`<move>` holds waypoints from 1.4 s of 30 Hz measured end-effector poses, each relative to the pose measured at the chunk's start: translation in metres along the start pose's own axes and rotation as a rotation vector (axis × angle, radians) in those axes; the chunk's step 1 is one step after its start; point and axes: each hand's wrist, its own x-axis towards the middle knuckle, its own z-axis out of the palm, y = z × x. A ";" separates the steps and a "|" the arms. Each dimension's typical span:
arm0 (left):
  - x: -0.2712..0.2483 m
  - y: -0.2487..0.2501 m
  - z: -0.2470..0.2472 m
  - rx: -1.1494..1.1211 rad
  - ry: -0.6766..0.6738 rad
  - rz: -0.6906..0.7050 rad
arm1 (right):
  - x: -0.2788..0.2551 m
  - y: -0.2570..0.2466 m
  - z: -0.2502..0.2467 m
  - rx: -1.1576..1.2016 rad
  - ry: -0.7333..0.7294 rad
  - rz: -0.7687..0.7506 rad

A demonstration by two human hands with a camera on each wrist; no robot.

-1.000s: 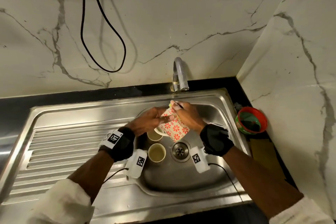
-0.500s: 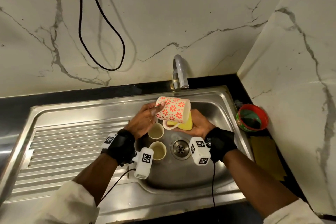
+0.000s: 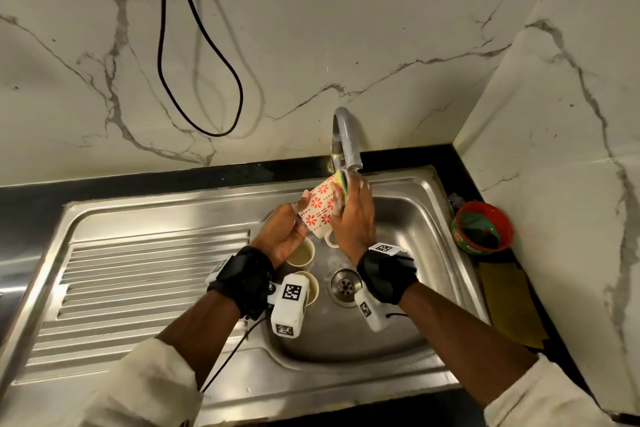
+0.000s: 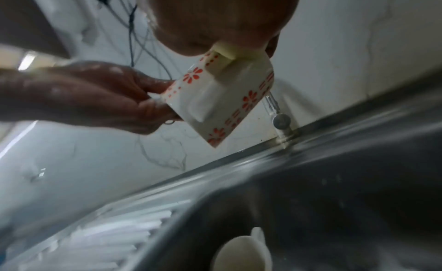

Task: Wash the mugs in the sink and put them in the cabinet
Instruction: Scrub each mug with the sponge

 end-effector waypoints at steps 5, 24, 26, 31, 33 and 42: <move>-0.007 0.000 0.000 0.013 -0.010 -0.053 | 0.009 0.007 -0.009 -0.050 0.031 0.021; -0.009 -0.011 0.004 -0.104 0.055 -0.087 | 0.004 0.002 -0.013 -0.064 -0.211 0.074; -0.008 -0.015 0.001 -0.129 0.078 -0.089 | 0.016 0.001 -0.013 0.217 -0.160 0.553; -0.010 -0.016 0.006 -0.154 0.100 -0.050 | 0.024 0.006 -0.013 0.689 -0.146 1.113; -0.008 -0.018 0.009 -0.169 0.111 -0.023 | 0.025 0.000 -0.018 0.723 -0.081 1.148; -0.008 -0.028 0.023 -0.282 0.027 -0.044 | 0.002 -0.019 -0.004 0.311 -0.052 0.974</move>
